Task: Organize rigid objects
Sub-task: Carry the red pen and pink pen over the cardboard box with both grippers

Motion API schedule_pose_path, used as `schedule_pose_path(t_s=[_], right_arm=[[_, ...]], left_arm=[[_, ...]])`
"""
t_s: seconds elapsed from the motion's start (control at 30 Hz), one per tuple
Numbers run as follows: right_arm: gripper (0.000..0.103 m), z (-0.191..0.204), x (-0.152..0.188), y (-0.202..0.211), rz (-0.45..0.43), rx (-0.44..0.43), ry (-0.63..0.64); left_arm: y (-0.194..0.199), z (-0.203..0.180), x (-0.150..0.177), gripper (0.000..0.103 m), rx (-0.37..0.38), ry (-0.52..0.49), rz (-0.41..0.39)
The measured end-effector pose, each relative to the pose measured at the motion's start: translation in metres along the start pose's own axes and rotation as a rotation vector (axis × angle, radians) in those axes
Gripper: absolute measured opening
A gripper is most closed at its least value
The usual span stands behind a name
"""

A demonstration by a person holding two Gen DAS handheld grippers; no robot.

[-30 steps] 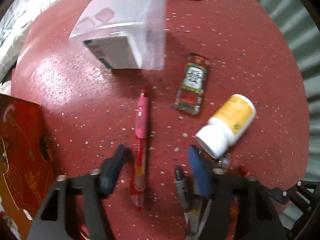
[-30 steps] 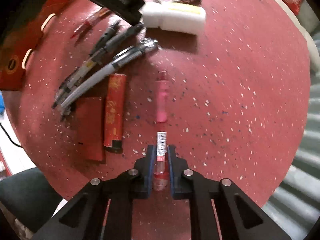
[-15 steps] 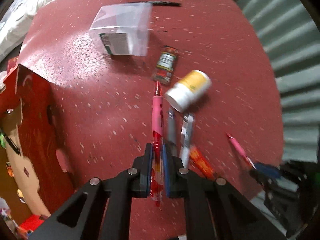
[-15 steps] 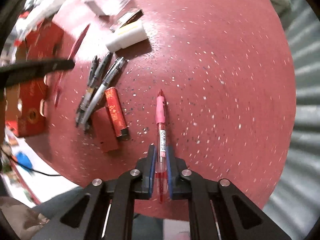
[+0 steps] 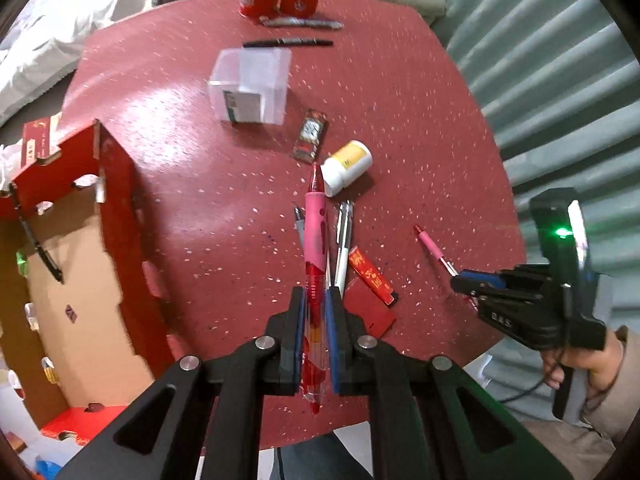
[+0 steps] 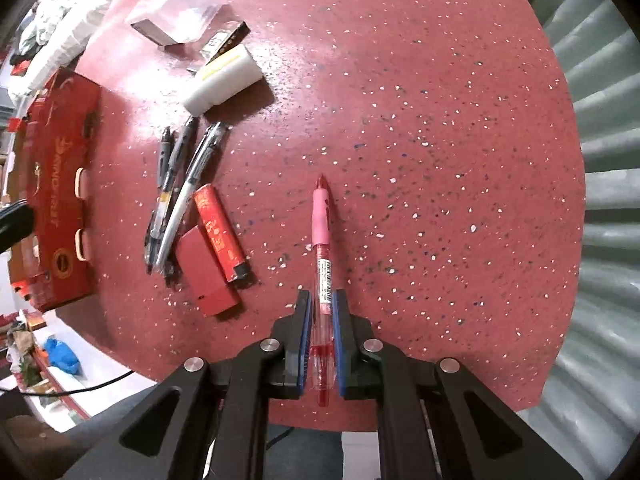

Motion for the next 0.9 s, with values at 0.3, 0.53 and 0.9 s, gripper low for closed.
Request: schedule_pose_path(t_s=[0.3,0.53,0.9], right_arm=[[0.011,0.016,-0.01,0.041,-0.076,-0.059,0.04],[0.011,0.031,-0.015,0.07,-0.138,-0.069,0.071],[0.011,0.127,-0.043,0.111,-0.238,-0.128,0.287]], left_arm=[[0.026,0.031,0.002,0.011,0.012,0.102,-0.079],[0.038,0.048,0.007,0.011,-0.015,0.169,-0.131],[0.064,0.101,0.029,0.011,-0.09,0.351,-0.205]])
Point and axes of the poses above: each gripper's, at about its wrist camera, not at the fingertips, and y roughly against the way its jaws point, z to its left, x to its underside, the point moved 1 cm from there along -y, roughly the way its jaws point, and after that the axes turned 6 degrees about y, right-handed, at the moved point
